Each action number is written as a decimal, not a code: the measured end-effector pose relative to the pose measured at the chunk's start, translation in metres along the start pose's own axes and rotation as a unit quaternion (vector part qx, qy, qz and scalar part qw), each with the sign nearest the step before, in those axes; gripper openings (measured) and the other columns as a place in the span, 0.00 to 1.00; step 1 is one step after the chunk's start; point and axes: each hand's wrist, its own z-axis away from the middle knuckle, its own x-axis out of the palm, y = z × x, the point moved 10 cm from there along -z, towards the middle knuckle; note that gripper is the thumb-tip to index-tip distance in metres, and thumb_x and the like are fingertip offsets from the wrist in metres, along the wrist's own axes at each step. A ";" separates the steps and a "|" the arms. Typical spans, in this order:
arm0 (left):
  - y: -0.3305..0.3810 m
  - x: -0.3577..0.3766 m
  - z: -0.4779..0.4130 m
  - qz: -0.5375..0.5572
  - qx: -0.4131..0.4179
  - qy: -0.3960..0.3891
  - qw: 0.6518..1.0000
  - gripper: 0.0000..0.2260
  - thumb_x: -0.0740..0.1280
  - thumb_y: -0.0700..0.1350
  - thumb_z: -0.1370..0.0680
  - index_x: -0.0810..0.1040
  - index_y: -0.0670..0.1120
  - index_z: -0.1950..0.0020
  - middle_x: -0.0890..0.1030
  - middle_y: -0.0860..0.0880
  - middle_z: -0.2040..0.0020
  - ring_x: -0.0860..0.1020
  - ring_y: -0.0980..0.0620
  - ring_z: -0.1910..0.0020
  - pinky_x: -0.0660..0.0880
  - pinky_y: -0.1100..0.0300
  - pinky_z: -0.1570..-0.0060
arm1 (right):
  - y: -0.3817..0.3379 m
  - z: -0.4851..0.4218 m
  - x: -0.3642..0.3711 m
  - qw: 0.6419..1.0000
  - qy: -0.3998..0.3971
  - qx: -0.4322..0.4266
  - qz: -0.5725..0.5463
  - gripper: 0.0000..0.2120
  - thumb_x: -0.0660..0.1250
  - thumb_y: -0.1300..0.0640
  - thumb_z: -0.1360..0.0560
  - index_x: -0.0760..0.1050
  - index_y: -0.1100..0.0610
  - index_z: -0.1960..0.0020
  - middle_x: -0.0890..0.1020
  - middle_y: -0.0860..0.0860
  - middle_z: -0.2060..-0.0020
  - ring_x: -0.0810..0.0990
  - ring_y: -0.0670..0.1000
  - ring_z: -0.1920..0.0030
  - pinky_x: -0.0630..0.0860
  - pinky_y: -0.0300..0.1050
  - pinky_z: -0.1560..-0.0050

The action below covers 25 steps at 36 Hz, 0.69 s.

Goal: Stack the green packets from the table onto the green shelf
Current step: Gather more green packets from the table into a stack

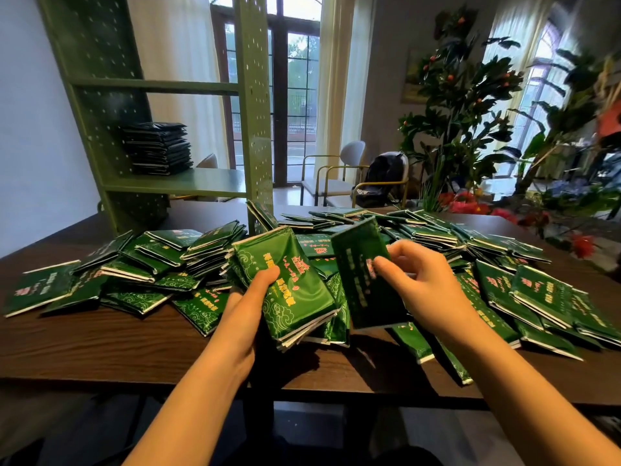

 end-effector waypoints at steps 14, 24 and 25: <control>0.000 0.001 -0.003 -0.006 0.013 -0.009 1.000 0.48 0.77 0.62 0.49 0.72 0.41 0.34 0.83 0.41 0.45 0.84 0.44 0.49 0.79 0.51 0.50 | 0.005 -0.009 0.019 0.950 0.039 0.094 -0.296 0.17 0.58 0.64 0.20 0.69 0.46 0.36 0.77 0.58 0.60 0.76 0.55 0.62 0.77 0.53 0.56; 0.008 0.006 -0.003 -0.002 0.009 -0.008 1.000 0.50 0.78 0.62 0.50 0.71 0.43 0.31 0.82 0.42 0.42 0.83 0.44 0.47 0.79 0.51 0.49 | 0.015 -0.017 0.053 0.932 -0.021 0.166 -0.323 0.23 0.66 0.59 0.23 0.68 0.49 0.30 0.79 0.57 0.44 0.81 0.47 0.57 0.77 0.33 0.62; 0.009 0.006 -0.004 0.000 0.007 -0.001 1.000 0.50 0.78 0.61 0.50 0.71 0.43 0.31 0.82 0.42 0.41 0.82 0.44 0.47 0.79 0.52 0.52 | 0.013 -0.018 0.055 0.932 -0.025 0.160 -0.325 0.23 0.65 0.61 0.23 0.68 0.49 0.30 0.78 0.57 0.44 0.81 0.47 0.58 0.78 0.33 0.62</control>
